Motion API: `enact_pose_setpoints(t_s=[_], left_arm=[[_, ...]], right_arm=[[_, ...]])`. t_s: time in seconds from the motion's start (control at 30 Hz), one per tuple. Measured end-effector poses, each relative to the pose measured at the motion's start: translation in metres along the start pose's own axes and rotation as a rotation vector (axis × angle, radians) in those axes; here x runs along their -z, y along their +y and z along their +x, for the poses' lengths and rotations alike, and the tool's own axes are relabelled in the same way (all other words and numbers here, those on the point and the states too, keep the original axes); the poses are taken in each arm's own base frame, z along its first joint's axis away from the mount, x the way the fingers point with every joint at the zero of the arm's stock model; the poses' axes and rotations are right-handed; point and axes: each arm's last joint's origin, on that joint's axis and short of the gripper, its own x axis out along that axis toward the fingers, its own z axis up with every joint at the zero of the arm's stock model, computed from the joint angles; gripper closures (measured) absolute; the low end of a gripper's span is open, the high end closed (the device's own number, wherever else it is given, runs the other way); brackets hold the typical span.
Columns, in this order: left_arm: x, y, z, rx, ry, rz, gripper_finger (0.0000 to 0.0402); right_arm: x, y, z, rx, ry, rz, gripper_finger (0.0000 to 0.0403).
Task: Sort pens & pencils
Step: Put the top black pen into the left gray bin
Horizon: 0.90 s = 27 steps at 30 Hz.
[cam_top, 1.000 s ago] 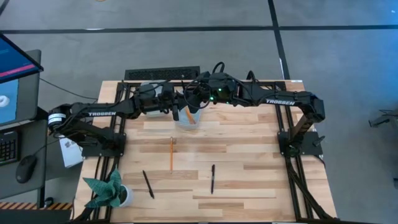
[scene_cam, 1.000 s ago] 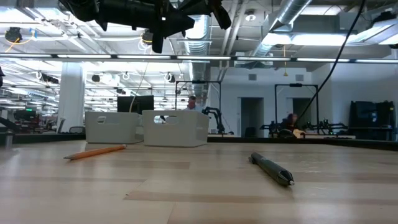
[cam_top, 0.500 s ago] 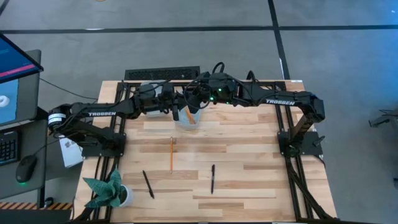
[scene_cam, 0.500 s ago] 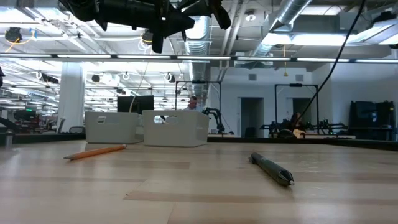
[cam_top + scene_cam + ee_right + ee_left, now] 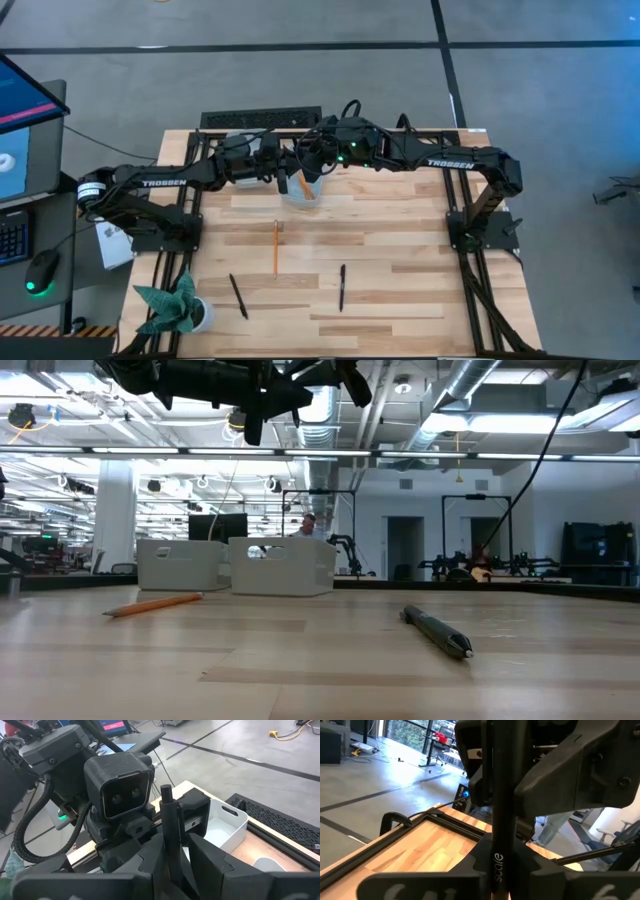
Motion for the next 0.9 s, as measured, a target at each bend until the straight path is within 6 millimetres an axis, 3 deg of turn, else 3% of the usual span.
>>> enact_pose_setpoints(t_s=[0.33,0.53,0.9], left_arm=[[0.0011,0.0004,-0.0001,-0.006,0.011,-0.005,0.0369],[0.0036,0.0019,-0.0002,-0.035,0.032,-0.002,0.0391],[0.0075,0.0056,-0.0007,-0.096,0.065,-0.001,0.0391]], right_arm=[[0.0009,-0.0004,0.0,0.004,0.009,-0.002,0.0291],[0.0008,-0.0005,0.0,0.004,0.009,-0.002,0.029],[0.0015,-0.0008,0.0,0.007,0.016,-0.003,0.029]])
